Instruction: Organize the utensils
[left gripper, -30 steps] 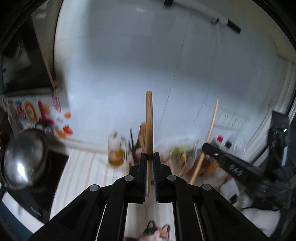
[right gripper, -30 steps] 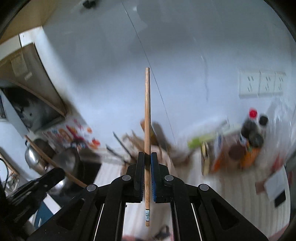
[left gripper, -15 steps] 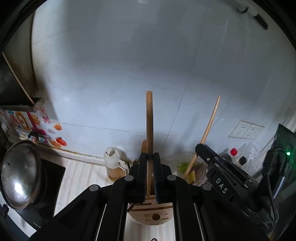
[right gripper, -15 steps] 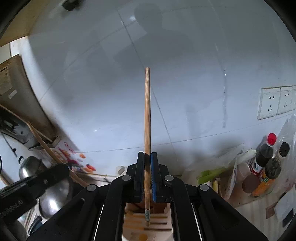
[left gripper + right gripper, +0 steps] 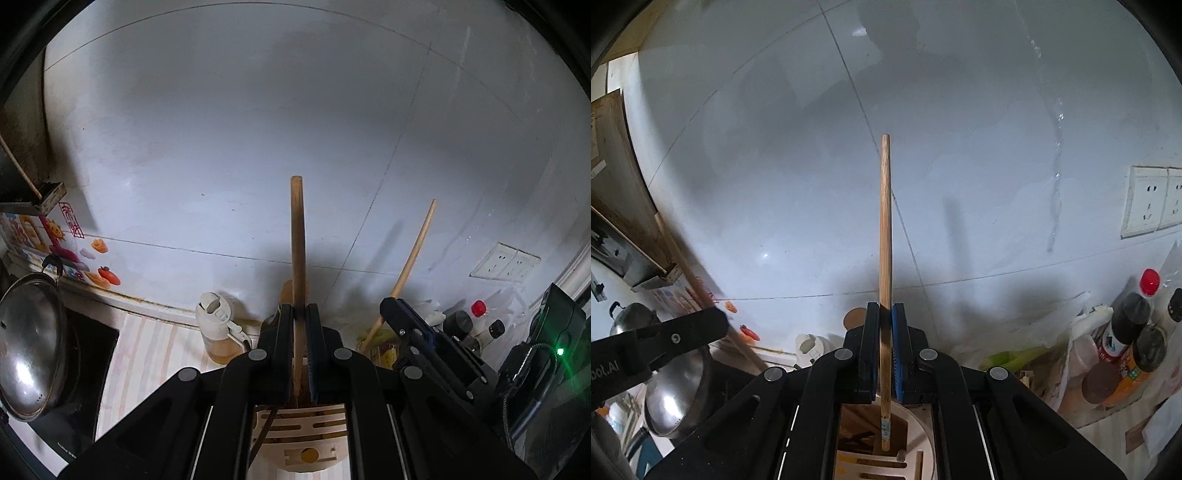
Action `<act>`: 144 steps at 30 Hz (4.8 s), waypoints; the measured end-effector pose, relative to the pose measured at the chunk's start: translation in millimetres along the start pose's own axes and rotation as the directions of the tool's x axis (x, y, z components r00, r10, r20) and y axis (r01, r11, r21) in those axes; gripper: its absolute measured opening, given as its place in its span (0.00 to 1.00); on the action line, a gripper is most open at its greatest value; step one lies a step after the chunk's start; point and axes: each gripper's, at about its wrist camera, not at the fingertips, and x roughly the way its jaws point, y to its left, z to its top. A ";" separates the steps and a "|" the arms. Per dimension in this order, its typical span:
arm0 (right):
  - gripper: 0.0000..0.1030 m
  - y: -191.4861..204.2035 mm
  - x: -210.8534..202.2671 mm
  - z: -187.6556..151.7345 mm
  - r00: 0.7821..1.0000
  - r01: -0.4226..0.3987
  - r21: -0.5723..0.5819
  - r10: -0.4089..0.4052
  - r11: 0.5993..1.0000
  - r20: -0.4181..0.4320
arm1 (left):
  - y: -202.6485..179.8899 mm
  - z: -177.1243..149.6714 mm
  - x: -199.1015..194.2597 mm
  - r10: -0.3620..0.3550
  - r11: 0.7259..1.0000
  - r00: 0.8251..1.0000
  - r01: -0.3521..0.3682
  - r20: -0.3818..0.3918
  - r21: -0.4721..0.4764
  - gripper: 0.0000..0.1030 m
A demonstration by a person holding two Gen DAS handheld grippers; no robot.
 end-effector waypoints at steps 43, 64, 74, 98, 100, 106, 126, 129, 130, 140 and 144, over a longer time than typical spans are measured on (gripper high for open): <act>1.00 -17.7 -91.2 -76.9 0.948 0.230 -0.184 -0.262 0.956 -0.180 | 34.2 -111.2 -50.1 0.287 0.958 0.958 -0.287 -0.001 0.019 1.00; 1.00 2.3 -206.7 -101.8 0.949 0.282 -0.189 -0.302 0.941 -0.088 | 16.3 -156.1 -137.2 0.241 0.969 0.968 -0.244 0.065 0.031 1.00; 1.00 54.2 -346.3 -142.6 0.946 0.324 -0.167 -0.324 0.931 0.031 | 19.6 -213.7 -256.4 0.198 0.977 0.970 -0.207 0.144 0.052 1.00; 1.00 80.7 -454.0 -173.3 0.953 0.299 -0.180 -0.301 0.937 0.018 | 12.3 -264.0 -347.5 0.217 0.975 0.971 -0.220 0.098 0.022 1.00; 1.00 77.6 -451.6 -172.4 0.953 0.301 -0.180 -0.303 0.936 0.014 | 11.1 -264.2 -345.6 0.226 0.973 0.970 -0.229 0.091 0.022 1.00; 1.00 72.0 -443.7 -170.0 0.952 0.301 -0.186 -0.306 0.935 0.000 | 10.0 -263.9 -340.6 0.239 0.970 0.967 -0.241 0.082 0.010 1.00; 1.00 71.1 -427.3 -165.5 0.951 0.297 -0.199 -0.308 0.934 -0.026 | 8.9 -257.0 -332.1 0.260 0.964 0.962 -0.263 0.087 0.036 1.00; 1.00 69.9 -424.7 -165.1 0.950 0.299 -0.196 -0.310 0.934 -0.030 | 8.6 -257.1 -331.3 0.263 0.963 0.961 -0.266 0.086 0.034 1.00; 1.00 70.0 -423.5 -165.1 0.950 0.297 -0.194 -0.309 0.935 -0.033 | 8.8 -256.9 -331.2 0.263 0.963 0.961 -0.266 0.086 0.034 1.00; 1.00 71.2 -417.5 -170.7 0.946 0.307 -0.191 -0.322 0.932 -0.049 | 9.8 -256.1 -326.9 0.272 0.960 0.958 -0.276 0.091 0.036 1.00; 1.00 69.6 -417.6 -170.6 0.945 0.308 -0.190 -0.322 0.932 -0.048 | 11.3 -257.0 -323.3 0.277 0.959 0.957 -0.281 0.088 0.037 1.00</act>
